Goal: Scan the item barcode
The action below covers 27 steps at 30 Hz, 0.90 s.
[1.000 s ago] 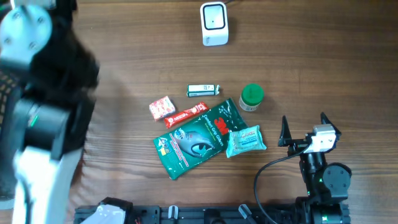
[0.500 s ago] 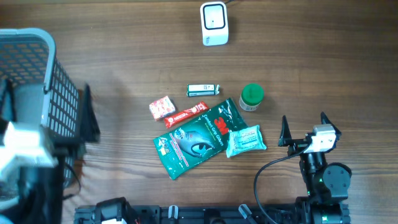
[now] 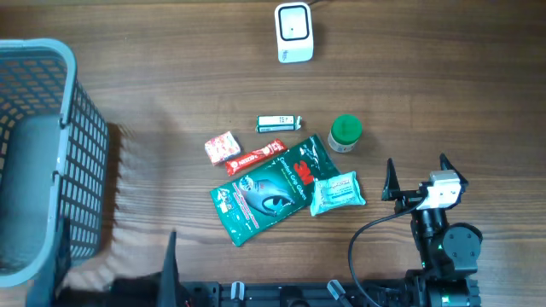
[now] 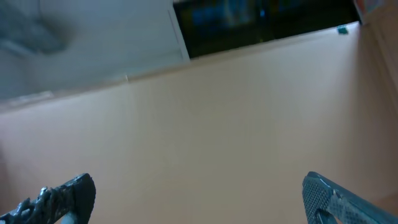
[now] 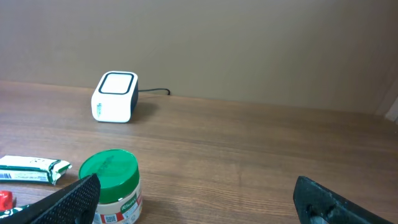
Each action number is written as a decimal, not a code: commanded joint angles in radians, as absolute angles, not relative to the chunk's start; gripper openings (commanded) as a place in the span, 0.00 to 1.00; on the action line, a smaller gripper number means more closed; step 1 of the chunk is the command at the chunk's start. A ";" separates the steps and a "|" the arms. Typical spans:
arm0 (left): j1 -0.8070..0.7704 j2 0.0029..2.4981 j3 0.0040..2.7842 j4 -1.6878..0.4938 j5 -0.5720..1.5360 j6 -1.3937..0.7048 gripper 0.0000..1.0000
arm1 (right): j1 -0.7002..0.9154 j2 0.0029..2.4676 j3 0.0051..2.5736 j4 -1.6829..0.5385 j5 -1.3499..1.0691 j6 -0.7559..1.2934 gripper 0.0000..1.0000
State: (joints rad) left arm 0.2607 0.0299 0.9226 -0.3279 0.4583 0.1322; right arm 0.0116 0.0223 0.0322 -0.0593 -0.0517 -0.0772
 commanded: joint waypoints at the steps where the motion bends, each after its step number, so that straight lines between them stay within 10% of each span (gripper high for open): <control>1: 0.273 0.005 0.908 -0.356 0.371 0.126 1.00 | 0.012 0.017 0.033 -0.057 -0.060 -0.086 1.00; 27: 0.271 0.151 0.754 -0.548 0.452 0.006 1.00 | 0.012 0.017 0.033 -0.057 -0.060 -0.086 1.00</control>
State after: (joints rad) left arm 0.2649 0.1078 0.8307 -0.5388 0.4103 0.0437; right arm 0.0116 0.0223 0.0322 -0.0593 -0.0517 -0.0772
